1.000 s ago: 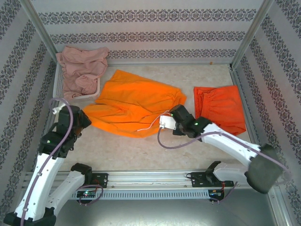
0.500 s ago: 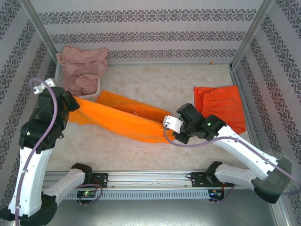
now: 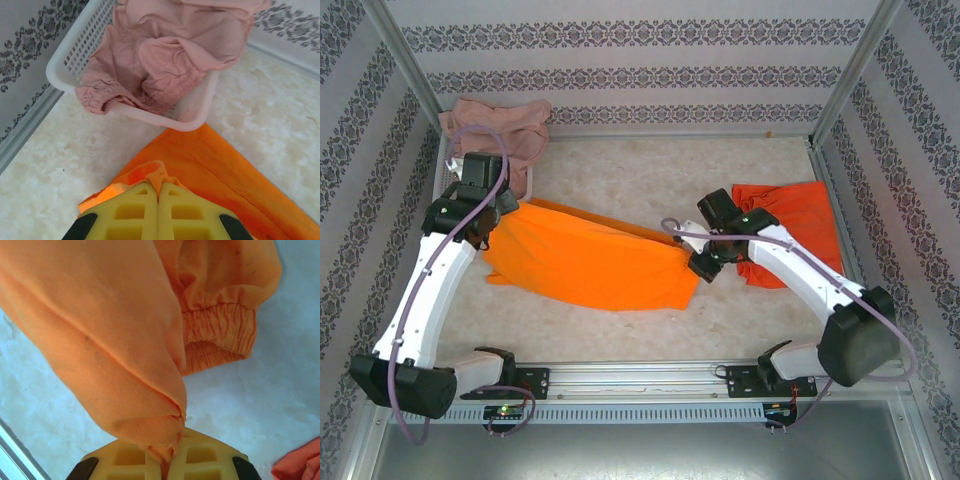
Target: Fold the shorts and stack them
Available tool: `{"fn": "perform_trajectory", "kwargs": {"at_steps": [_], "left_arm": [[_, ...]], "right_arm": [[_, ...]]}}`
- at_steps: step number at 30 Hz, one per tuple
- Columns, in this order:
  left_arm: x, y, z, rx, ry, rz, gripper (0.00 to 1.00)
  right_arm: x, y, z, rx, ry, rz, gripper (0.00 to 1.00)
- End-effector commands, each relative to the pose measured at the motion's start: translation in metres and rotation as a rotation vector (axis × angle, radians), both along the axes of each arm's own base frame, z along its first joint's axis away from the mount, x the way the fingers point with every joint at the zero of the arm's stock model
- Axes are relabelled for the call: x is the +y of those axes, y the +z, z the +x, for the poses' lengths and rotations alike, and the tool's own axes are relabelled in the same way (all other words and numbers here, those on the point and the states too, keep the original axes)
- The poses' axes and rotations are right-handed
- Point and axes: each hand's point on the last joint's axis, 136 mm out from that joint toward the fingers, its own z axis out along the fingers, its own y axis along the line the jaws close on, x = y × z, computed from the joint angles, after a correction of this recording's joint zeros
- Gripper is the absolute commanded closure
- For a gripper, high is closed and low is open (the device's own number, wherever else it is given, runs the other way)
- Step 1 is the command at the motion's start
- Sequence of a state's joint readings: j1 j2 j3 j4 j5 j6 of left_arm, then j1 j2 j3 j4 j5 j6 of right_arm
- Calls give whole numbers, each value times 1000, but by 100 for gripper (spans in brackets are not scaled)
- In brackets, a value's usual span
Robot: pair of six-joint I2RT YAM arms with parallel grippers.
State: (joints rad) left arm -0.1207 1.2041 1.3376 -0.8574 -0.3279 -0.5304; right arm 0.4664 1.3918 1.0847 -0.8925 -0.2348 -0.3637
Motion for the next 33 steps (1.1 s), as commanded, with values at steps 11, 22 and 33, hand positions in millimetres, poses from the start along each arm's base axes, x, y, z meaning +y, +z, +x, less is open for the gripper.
{"fn": "perform_trajectory", "kwargs": {"at_steps": [11, 22, 33], "left_arm": [[19, -47, 54, -15, 72, -131, 98], [15, 14, 55, -230, -5, -266, 6], [-46, -89, 1, -127, -137, -579, 0]], "right_arm": [[-5, -18, 62, 46, -144, -16, 91], [-27, 71, 133, -211, -631, 332, 19], [86, 63, 38, 52, -555, 654, 2]]}}
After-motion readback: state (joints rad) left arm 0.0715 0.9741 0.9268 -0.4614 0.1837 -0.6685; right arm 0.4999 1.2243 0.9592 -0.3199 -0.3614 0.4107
